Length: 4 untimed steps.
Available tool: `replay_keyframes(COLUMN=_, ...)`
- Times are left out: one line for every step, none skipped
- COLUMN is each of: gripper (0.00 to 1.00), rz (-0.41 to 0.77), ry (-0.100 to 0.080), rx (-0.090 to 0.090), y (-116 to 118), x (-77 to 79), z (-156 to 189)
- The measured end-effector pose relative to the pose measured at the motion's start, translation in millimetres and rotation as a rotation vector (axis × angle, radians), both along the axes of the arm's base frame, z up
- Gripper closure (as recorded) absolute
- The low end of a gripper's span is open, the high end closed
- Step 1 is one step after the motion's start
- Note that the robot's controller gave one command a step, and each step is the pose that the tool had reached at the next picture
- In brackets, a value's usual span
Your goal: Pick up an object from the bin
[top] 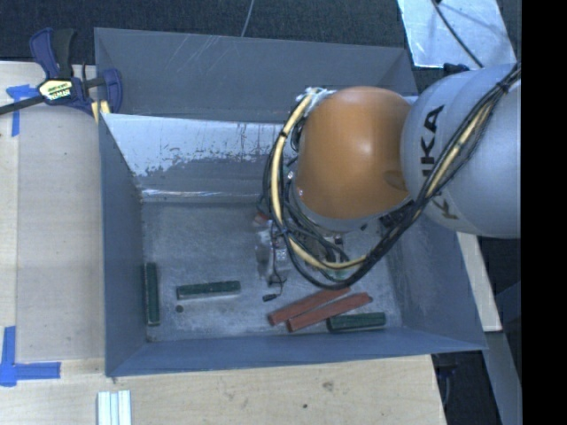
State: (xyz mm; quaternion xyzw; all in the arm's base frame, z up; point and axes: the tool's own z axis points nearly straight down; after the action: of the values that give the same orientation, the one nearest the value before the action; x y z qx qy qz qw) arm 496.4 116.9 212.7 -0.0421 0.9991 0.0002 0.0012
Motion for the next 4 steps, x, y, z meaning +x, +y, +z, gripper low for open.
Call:
replay_keyframes(gripper=0.00, rz=-0.084, ry=0.002, rx=0.000, y=-17, x=-2.8, z=-145)
replay_keyframes(gripper=0.00, rz=-0.093, ry=0.010, rx=-0.001, y=-36, x=-0.9, z=-103)
replay_keyframes(gripper=0.00, rz=-0.109, ry=-0.009, rx=-0.001, y=-61, x=9.6, z=-46)
replay_keyframes(gripper=0.00, rz=-0.101, ry=-0.006, rx=0.000, y=-60, x=9.3, z=-50)
